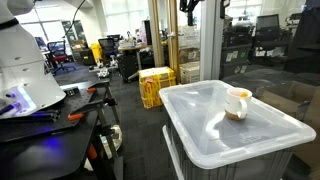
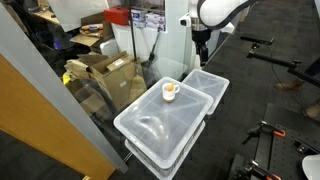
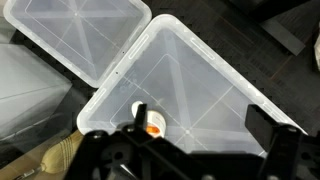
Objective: Remove the orange marker from the white mug
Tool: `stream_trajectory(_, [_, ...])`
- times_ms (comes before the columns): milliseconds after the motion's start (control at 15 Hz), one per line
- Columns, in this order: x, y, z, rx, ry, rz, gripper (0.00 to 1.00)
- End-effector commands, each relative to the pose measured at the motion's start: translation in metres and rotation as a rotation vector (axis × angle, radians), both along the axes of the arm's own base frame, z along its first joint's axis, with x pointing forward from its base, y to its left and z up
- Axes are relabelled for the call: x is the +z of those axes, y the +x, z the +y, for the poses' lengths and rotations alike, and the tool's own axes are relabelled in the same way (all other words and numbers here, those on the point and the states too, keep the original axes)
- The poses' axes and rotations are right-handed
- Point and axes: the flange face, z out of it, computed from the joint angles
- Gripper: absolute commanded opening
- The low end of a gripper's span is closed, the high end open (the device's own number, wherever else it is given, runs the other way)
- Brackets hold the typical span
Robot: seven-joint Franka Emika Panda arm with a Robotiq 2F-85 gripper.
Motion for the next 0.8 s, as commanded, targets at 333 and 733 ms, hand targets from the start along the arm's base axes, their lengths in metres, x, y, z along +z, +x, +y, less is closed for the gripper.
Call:
stream_trajectory(333, [-0.053, 0.042, -0.005, 0.089, -0.027, 0.070, 1.00])
stream_trajectory(733, [-0.080, 0.062, -0.004, 0.089, -0.031, 0.097, 1.00])
